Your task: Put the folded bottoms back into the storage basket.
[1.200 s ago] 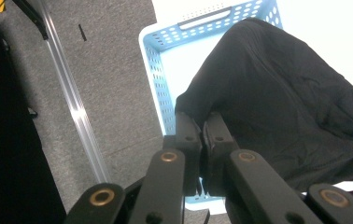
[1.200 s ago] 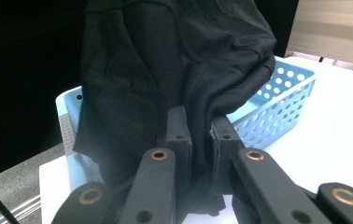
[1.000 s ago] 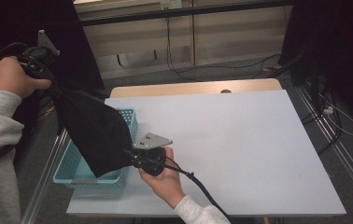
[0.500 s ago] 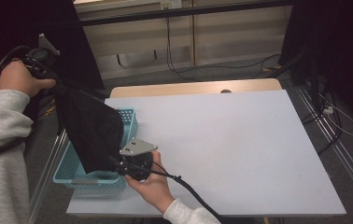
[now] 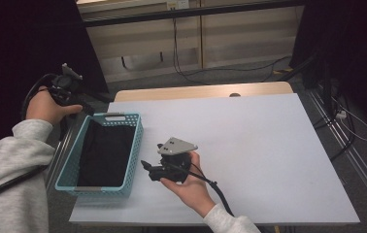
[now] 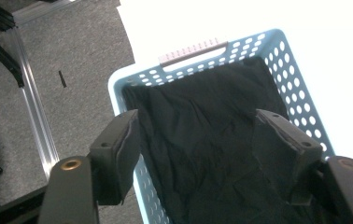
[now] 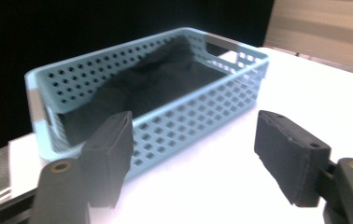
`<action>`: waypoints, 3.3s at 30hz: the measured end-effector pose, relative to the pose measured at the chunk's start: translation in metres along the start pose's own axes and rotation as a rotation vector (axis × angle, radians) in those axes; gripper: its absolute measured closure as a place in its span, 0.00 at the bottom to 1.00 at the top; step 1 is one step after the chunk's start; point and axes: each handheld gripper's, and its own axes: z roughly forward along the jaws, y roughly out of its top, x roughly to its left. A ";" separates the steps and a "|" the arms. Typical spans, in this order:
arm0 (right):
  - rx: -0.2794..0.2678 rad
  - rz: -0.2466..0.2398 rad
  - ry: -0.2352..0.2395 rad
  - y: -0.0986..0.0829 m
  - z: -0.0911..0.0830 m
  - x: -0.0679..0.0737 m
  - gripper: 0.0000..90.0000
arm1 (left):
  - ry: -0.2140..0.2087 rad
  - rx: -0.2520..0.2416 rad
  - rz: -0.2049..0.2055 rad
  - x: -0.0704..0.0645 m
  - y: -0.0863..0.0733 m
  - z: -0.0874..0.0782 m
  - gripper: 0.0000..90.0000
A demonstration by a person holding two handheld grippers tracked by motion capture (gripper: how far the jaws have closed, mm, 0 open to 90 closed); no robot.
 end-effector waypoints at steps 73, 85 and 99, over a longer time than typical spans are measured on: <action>0.085 0.082 -0.122 -0.065 -0.088 -0.092 0.19 | -0.177 -0.015 0.054 -0.062 -0.066 0.043 0.26; 0.093 0.093 -0.127 -0.069 -0.090 -0.096 0.19 | -0.191 -0.007 0.062 -0.069 -0.069 0.048 0.26; 0.091 0.103 -0.129 -0.071 -0.093 -0.100 0.19 | -0.198 -0.009 0.065 -0.073 -0.069 0.052 0.26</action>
